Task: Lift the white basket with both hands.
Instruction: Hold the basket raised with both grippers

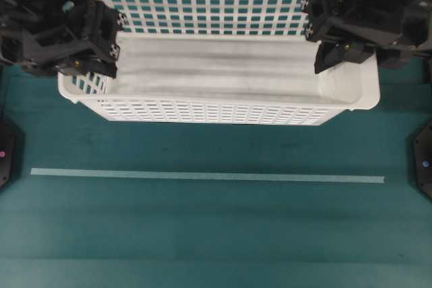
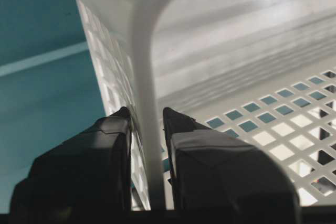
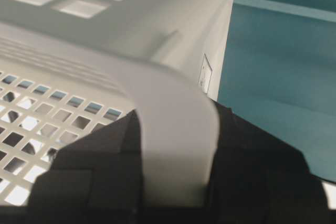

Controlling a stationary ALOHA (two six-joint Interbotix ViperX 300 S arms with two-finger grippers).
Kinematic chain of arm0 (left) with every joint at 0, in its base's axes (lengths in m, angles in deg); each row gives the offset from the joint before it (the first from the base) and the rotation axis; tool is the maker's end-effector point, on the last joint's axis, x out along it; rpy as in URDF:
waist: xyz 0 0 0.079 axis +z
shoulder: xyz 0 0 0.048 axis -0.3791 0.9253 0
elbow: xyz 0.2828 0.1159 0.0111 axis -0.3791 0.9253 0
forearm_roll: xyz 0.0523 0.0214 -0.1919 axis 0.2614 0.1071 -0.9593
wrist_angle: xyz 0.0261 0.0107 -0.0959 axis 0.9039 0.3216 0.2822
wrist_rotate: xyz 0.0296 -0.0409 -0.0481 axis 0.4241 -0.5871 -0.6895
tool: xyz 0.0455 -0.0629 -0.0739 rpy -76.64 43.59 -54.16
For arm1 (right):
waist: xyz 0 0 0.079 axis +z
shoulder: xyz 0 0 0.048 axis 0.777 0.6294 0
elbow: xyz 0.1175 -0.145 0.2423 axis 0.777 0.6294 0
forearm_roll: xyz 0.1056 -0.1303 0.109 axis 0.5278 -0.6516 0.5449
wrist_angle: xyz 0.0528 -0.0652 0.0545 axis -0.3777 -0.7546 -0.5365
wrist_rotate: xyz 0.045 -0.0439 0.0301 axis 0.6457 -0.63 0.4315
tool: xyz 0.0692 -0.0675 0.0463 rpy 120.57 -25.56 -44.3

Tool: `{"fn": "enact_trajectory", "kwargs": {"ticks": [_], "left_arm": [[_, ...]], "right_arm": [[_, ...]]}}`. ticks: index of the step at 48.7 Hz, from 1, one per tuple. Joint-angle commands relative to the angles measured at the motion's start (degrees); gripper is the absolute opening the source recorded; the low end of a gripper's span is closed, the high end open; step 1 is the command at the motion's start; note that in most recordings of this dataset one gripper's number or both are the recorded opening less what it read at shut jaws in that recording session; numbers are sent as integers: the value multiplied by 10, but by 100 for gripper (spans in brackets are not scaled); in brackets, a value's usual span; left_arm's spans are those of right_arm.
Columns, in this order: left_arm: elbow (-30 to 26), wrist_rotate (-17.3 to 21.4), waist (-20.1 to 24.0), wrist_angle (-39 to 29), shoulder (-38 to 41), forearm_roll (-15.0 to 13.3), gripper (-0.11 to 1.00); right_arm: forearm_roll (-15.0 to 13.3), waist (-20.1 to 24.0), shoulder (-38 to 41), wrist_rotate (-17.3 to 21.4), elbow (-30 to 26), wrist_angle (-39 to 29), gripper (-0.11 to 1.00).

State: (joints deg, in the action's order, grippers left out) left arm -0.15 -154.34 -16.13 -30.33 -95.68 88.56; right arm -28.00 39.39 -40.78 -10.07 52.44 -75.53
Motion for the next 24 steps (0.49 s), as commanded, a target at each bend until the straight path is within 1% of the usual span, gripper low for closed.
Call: {"fn": "enact_trajectory", "kwargs": {"ticks": [1,8,15,24], "left_arm": [[-69,44,-2,4,11,2,11],[-109,58,-4,-30,26,2,11],[-142,60,-15,-50,40,2,11],[-175,63,-15,-55,47,2,11]], "right_arm": [[17,22,18,-31,-33,4,20],[13,22,15,-30,-67,-15,20],[10,27,17,-28,-98,-49,20],[1,30,18,-31,-104,-52,20]]}}
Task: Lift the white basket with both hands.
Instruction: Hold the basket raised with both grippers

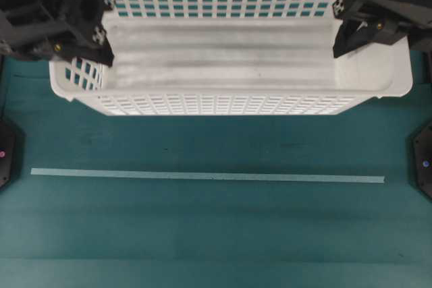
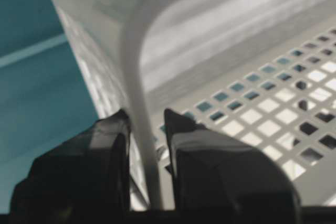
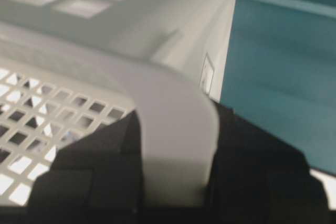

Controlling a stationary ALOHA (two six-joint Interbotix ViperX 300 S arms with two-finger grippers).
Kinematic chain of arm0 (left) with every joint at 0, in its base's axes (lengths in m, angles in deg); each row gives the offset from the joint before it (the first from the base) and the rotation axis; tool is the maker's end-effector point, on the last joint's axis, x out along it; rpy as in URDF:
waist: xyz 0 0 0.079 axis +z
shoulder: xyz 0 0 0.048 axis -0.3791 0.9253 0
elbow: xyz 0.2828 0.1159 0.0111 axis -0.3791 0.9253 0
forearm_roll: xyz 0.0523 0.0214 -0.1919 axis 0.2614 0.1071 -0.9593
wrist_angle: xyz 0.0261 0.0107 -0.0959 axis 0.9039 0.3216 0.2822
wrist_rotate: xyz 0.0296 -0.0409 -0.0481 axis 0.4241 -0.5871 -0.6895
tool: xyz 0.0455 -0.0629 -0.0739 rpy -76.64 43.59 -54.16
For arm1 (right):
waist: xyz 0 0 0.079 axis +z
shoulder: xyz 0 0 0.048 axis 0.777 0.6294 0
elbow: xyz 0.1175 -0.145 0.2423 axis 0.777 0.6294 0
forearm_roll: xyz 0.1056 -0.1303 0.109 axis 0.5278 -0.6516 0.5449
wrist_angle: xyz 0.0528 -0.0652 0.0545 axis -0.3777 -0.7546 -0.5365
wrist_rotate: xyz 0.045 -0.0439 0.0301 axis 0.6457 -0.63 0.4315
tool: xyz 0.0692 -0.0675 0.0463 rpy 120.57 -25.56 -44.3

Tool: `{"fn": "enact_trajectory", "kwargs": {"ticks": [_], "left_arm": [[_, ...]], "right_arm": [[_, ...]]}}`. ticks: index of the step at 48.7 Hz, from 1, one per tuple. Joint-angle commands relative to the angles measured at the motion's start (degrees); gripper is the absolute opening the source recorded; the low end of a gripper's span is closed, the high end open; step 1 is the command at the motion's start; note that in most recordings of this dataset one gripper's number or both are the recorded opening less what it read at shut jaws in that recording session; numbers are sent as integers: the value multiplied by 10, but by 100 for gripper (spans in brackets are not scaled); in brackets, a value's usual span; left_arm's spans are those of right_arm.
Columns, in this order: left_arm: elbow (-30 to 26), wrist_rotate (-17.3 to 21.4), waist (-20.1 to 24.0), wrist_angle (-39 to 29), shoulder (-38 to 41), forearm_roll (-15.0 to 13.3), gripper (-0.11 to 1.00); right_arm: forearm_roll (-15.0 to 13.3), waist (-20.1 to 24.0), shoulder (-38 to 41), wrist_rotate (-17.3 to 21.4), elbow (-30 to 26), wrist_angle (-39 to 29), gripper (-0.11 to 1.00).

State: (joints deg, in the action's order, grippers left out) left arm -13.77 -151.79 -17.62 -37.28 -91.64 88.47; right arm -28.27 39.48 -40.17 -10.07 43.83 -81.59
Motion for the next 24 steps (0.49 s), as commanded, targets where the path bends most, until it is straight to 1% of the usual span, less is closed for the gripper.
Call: {"fn": "enact_trajectory", "kwargs": {"ticks": [1,11,24], "left_arm": [[-39,39,1,12,7,3,11],[-41,42,4,3,9,3,11],[-43,59,5,3,15,2,11]], "right_arm": [[3,29,11,-31,-18,9,20],[-1,28,11,-32,-27,18,20],[-2,27,11,-32,-18,22,20]]}}
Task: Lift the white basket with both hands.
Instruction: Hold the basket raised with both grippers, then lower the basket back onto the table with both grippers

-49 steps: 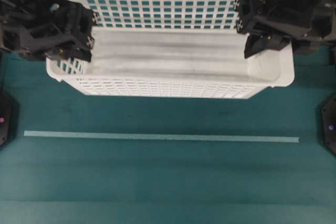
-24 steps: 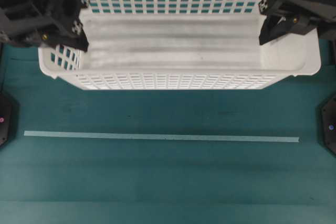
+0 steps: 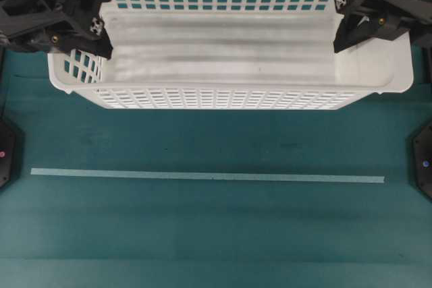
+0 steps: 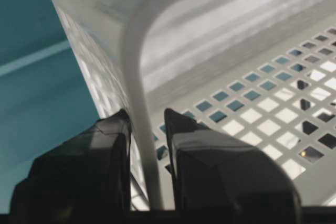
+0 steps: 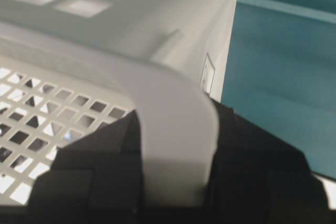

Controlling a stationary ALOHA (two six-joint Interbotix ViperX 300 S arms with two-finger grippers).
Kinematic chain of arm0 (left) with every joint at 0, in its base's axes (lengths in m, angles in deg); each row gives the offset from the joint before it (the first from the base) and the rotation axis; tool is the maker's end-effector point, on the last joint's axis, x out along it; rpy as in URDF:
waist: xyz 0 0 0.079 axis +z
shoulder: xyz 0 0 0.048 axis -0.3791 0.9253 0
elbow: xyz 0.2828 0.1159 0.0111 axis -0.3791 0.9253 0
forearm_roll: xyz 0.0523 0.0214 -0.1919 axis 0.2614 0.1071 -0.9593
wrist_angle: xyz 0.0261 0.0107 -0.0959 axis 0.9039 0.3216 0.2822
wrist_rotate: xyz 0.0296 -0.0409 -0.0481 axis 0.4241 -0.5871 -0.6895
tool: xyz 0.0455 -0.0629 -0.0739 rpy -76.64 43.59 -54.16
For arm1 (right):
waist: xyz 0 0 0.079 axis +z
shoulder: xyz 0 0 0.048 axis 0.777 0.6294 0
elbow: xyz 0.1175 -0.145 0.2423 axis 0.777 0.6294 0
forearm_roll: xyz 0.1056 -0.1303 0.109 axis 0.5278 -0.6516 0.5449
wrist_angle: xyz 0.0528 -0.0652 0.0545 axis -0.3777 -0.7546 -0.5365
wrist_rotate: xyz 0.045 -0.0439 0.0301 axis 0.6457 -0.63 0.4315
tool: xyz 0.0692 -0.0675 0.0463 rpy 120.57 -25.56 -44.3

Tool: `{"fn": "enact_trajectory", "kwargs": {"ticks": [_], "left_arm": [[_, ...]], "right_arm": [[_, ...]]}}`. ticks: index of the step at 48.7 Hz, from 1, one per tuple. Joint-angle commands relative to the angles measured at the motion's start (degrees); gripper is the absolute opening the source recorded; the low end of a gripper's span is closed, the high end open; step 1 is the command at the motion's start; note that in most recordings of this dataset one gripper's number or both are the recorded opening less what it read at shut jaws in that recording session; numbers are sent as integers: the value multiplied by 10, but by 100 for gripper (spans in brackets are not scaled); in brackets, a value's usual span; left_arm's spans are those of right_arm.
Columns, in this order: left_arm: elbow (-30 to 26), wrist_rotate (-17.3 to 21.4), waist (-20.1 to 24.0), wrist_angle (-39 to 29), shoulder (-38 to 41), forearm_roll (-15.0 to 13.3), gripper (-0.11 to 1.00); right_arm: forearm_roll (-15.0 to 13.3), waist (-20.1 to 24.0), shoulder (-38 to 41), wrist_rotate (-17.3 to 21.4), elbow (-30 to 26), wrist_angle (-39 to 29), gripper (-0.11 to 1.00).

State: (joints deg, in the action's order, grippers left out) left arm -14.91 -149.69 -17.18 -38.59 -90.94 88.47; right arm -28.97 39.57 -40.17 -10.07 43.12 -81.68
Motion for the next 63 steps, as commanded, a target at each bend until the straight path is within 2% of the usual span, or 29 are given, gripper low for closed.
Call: {"fn": "enact_trajectory", "kwargs": {"ticks": [1,22,29,36,42,54,63], "left_arm": [[-32,38,1,16,9,3,11],[-38,46,5,12,15,3,11],[-17,46,7,12,13,3,11],[20,46,8,19,11,3,11],[64,43,7,32,4,3,11],[201,40,9,115,-25,4,11],[283,37,10,132,-55,4,11]], "right_arm": [[5,26,11,-33,-11,23,20],[5,28,13,-31,-4,33,20],[5,28,13,-31,9,33,20],[5,28,12,-35,49,39,20],[5,28,8,-57,100,54,20],[5,33,-1,-73,222,171,21],[4,33,-26,-69,279,226,20]]}}
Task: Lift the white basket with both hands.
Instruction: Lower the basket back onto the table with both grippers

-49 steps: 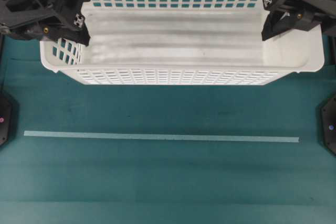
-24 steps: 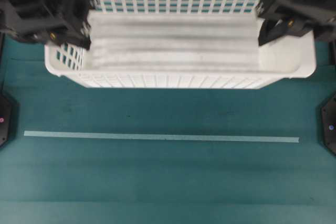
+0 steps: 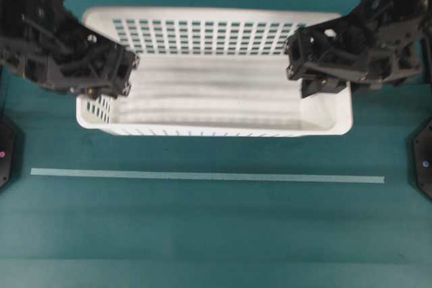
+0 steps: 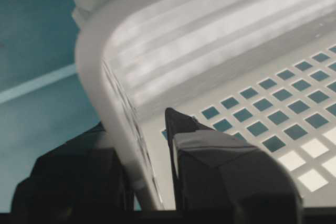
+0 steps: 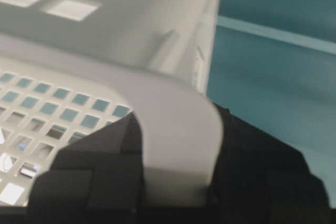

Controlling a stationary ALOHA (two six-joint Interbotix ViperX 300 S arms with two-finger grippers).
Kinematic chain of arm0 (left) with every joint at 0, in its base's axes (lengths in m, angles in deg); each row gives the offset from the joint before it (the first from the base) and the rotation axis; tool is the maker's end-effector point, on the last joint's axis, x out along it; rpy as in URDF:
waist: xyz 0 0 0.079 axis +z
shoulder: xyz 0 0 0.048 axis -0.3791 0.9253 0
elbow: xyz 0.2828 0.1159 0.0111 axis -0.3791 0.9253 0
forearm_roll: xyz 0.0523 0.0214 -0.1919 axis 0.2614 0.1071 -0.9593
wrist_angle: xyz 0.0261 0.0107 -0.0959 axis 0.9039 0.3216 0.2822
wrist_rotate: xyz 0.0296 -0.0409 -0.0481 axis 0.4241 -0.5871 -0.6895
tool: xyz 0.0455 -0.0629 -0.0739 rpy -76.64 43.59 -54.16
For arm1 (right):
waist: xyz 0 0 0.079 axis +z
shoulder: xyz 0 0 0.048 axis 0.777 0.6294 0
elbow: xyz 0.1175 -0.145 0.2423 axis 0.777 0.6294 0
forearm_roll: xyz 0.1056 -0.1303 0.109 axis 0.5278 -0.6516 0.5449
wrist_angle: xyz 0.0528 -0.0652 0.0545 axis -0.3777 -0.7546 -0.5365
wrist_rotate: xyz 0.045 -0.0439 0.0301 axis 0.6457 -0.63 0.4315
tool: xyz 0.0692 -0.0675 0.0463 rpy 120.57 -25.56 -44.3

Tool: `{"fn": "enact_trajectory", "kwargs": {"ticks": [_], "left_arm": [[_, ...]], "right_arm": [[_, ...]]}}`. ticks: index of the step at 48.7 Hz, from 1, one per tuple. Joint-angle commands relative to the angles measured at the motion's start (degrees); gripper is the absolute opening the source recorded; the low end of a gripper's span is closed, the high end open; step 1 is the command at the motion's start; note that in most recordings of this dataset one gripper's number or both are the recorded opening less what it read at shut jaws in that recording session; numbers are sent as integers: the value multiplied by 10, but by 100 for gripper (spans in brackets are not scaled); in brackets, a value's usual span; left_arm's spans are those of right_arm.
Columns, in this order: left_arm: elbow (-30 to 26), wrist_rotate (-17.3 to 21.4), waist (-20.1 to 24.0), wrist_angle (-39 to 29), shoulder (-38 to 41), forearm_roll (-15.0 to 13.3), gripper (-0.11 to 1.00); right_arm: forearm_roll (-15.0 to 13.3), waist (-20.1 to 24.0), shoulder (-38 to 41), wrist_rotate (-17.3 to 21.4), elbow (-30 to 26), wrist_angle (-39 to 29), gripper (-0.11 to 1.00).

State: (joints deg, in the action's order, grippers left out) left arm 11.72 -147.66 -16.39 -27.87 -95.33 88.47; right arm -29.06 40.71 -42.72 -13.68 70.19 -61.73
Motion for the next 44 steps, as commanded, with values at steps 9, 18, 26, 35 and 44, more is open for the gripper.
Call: {"fn": "enact_trajectory", "kwargs": {"ticks": [9,18,26,35,44], "left_arm": [[78,16,4,97,-18,4,11],[118,17,5,146,-4,4,11],[143,18,8,178,12,4,11],[170,18,9,221,35,4,11],[185,18,8,245,58,4,11]], "right_arm": [[-8,21,-4,-33,62,67,20],[-9,24,13,-34,111,125,21],[-9,22,29,-34,135,152,20],[-10,21,55,-37,146,158,21],[-10,25,84,-37,148,171,21]]}}
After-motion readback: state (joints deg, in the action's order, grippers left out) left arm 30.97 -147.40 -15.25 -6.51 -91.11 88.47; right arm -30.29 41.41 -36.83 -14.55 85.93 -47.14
